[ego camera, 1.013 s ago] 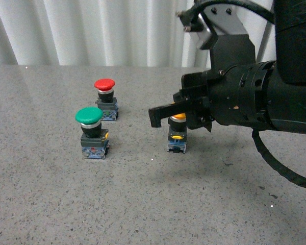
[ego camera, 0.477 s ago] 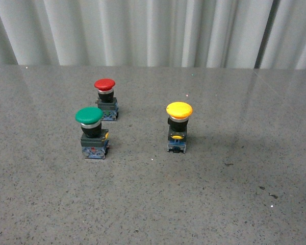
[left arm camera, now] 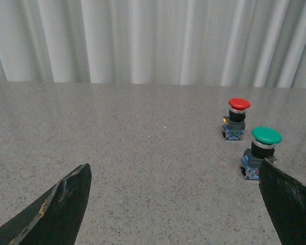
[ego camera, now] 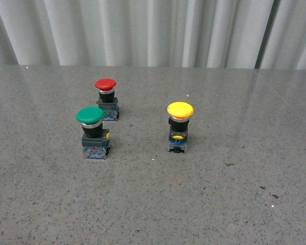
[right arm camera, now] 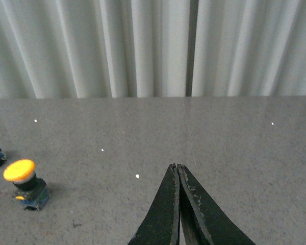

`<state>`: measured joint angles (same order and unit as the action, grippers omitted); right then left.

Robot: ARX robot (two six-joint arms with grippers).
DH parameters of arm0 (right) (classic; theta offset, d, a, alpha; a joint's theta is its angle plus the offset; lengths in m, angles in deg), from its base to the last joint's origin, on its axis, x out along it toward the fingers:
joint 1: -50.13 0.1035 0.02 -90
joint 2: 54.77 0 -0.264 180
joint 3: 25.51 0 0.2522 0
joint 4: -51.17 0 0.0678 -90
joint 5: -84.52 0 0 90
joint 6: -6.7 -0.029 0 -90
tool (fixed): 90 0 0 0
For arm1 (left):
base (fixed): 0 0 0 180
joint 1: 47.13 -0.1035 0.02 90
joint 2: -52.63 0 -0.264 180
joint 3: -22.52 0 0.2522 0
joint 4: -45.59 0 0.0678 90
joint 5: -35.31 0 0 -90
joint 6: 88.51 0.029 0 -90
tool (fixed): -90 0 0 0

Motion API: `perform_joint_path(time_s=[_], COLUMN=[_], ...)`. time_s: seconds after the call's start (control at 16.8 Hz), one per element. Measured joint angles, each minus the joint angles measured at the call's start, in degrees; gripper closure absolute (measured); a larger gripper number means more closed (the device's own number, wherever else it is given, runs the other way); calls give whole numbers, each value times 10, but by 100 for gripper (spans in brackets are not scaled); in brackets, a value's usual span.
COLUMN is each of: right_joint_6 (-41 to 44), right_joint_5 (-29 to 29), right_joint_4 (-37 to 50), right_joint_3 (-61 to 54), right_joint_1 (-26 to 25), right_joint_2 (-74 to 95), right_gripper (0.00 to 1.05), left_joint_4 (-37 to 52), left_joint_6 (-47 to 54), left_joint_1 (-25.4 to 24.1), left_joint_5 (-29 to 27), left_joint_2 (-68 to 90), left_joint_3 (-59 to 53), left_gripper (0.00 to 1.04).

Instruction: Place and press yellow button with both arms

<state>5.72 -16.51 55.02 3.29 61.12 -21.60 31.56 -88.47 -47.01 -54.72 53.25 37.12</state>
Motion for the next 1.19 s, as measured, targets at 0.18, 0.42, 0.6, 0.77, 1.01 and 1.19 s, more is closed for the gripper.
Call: perform_joint_path(time_s=[0.18,0.42,0.6,0.77,1.01,1.19], right_joint_6=[3,6,6,6,6,6], right_joint_5=[34,100,110,111,110,112], right_joint_4=[2,-15,-31,-51,-64,-170], right_joint_3=[-47,-92,-111,-122,-143,-143], right_joint_1=[-37,-115,-110,-110,-110,-110], right_joint_2=[-53,-106,-145,-179,-218,-294], right_gripper=[103,103,103,103,103,103], left_joint_4=[0,0,0,0,0,0], left_joint_6=[0,0,0,0,0,0], left_joint_1=[0,0,0,0,0,0], left_joint_5=[0,0,0,0,0,0], left_joint_2=[0,0,0,0,0,0], left_joint_3=[0,0,0,0,0,0], left_gripper=[7,7,7,7,7,7])
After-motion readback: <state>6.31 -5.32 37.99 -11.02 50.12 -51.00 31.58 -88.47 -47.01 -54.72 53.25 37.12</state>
